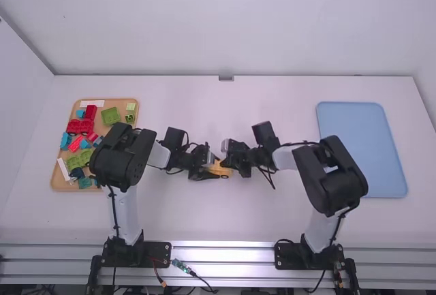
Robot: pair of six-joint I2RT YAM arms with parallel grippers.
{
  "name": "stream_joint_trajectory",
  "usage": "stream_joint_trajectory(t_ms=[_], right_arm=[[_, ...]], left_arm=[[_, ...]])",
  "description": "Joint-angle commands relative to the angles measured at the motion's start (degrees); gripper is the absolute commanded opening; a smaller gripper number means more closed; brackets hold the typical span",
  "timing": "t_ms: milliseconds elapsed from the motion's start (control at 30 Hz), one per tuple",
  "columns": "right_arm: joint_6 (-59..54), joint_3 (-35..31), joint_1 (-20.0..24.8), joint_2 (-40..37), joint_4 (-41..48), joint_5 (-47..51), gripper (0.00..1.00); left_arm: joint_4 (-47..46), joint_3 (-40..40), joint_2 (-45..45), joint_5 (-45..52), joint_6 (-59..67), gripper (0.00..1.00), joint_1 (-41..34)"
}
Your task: Assemble lego blocks to make yellow taxi
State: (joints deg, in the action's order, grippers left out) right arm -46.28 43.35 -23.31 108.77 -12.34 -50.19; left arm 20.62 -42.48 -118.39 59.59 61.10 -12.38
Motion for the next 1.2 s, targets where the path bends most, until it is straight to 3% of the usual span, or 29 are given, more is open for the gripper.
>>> stream_joint_trajectory(t_ms=[0,167,300,500,700,967,1067,1167], right_arm=[[1.5,-2.6,-0.6,0.5,0.4,5.2,0.00],[1.3,-2.8,-0.6,0.3,-2.3,1.0,0.00],[-0.8,-2.9,2.3,-3.8,-3.7,-7.6,0.00],[-1.4,-2.9,5.4,-9.1,-2.1,-9.0,0.00],[3.6,-2.9,7.2,-12.1,3.9,7.2,0.00],[9.4,-2.9,6.3,-17.1,13.6,30.2,0.03],[12.5,-2.9,5.6,-19.2,15.5,36.3,0.08],[14.1,-2.9,4.5,-21.1,18.5,42.8,0.22]], left_arm=[[-0.3,0.5,-0.8,-2.0,0.8,0.02,-0.4],[-0.4,0.5,-0.8,-2.0,0.8,0.02,-0.4],[-0.3,0.5,-0.8,-2.0,-0.9,0.02,-0.4],[0.4,0.5,-0.8,-2.0,-1.8,0.02,-0.4],[2.2,0.5,-0.8,-2.3,-6.5,0.05,-0.4],[3.4,0.3,-0.8,-8.1,-12.1,0.04,-1.0],[2.6,-0.1,-0.8,-8.2,-12.1,0.05,-1.5],[1.5,-0.7,-0.8,-8.2,-12.1,0.06,-1.5]])
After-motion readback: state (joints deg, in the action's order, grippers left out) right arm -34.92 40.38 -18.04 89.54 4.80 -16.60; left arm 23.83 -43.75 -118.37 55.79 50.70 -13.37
